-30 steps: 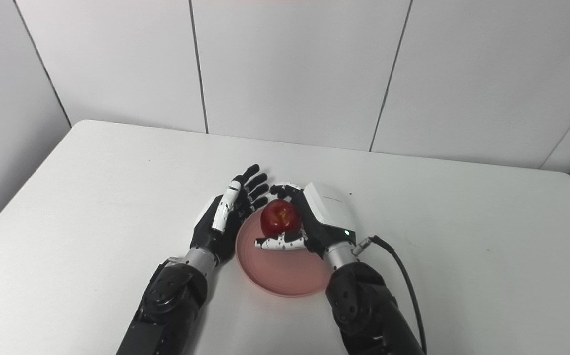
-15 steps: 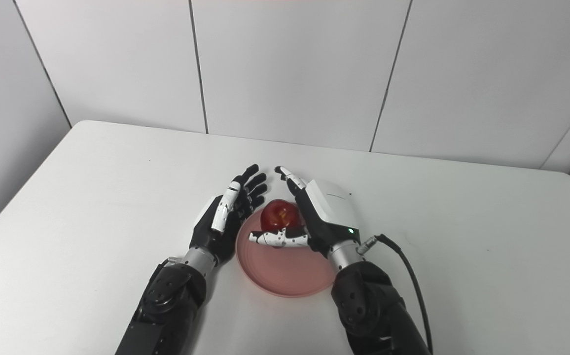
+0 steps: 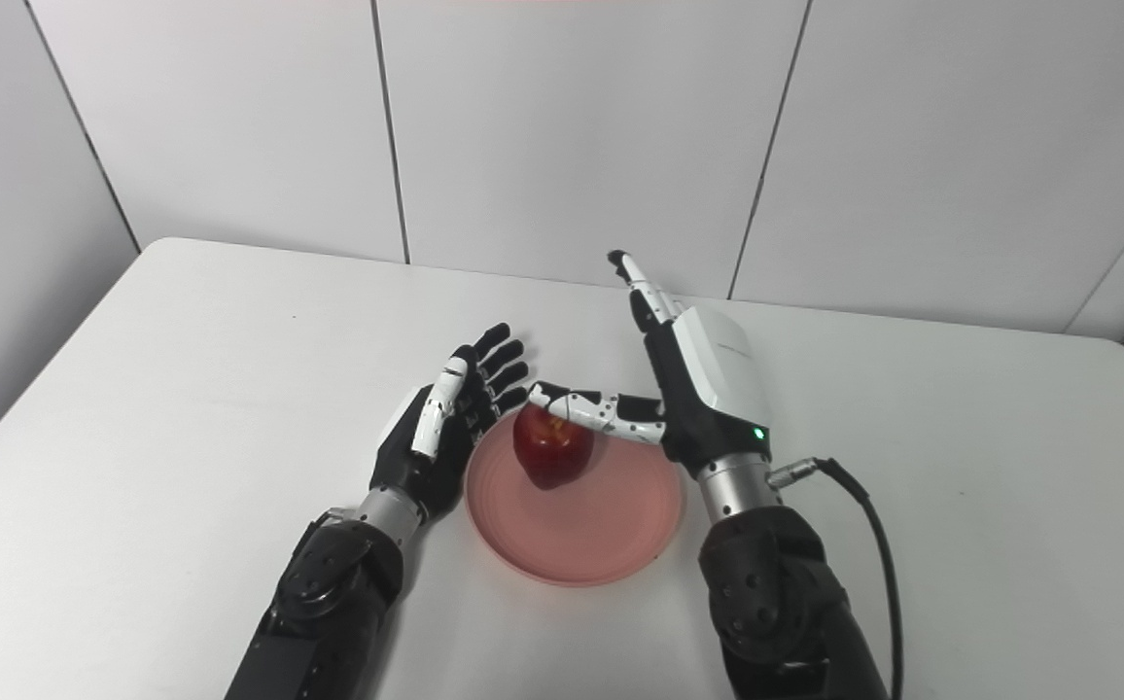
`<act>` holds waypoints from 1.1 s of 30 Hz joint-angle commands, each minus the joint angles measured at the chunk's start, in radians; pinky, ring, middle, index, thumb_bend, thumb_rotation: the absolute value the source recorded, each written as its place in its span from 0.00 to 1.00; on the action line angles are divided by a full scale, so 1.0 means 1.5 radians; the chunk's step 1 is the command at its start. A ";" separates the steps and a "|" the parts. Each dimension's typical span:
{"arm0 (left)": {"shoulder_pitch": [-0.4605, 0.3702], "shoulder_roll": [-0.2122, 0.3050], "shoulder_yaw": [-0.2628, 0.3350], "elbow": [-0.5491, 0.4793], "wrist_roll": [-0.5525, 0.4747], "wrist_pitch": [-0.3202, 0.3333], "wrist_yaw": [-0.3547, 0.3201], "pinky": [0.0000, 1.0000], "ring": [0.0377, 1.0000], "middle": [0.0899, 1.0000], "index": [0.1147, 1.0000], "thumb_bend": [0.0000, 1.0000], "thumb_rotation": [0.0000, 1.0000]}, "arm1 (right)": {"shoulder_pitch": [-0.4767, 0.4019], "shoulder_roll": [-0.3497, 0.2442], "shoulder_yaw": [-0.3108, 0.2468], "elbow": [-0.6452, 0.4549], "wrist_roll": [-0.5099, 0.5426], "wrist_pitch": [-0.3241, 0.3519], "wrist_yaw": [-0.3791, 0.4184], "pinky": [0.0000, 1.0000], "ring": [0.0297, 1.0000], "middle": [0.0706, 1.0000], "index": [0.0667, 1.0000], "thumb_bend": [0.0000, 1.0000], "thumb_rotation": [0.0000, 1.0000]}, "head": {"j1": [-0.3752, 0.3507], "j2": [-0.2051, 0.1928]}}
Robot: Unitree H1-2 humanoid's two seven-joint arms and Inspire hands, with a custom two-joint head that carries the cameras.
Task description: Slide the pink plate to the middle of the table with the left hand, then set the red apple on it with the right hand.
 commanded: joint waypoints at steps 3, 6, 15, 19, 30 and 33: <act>0.009 0.004 0.002 0.014 0.009 0.020 0.013 0.91 0.92 0.92 0.89 0.38 1.00 | -0.009 -0.007 -0.034 -0.039 0.029 -0.034 -0.020 0.78 0.87 0.90 0.93 1.00 0.68 | -0.001 -0.002; 0.008 0.005 0.002 0.016 0.011 0.019 0.015 0.92 0.92 0.92 0.90 0.38 1.00 | -0.002 -0.011 -0.055 -0.040 0.044 -0.044 -0.035 0.78 0.86 0.89 0.92 1.00 0.68 | -0.004 -0.002; 0.010 0.009 0.000 0.012 0.011 0.016 0.012 0.92 0.92 0.92 0.91 0.38 1.00 | 0.039 -0.020 -0.121 -0.045 0.087 -0.049 -0.067 0.79 0.86 0.87 0.90 1.00 0.78 | -0.007 -0.001; 0.010 0.011 0.001 0.014 0.010 0.015 0.010 0.92 0.92 0.92 0.91 0.39 1.00 | 0.054 -0.017 -0.137 -0.047 0.098 -0.045 -0.078 0.80 0.86 0.87 0.89 1.00 0.85 | -0.009 -0.001; 0.011 0.014 -0.001 0.014 0.012 0.012 0.011 0.92 0.92 0.92 0.90 0.38 1.00 | 0.093 -0.013 -0.156 -0.036 0.110 -0.053 -0.109 0.78 0.85 0.87 0.89 0.93 1.00 | -0.007 -0.005; 0.011 0.017 -0.001 0.012 0.010 0.009 0.008 0.92 0.92 0.93 0.91 0.39 1.00 | 0.103 -0.005 -0.172 -0.023 0.170 -0.071 -0.104 0.82 0.86 0.88 0.89 0.93 1.00 | -0.007 -0.006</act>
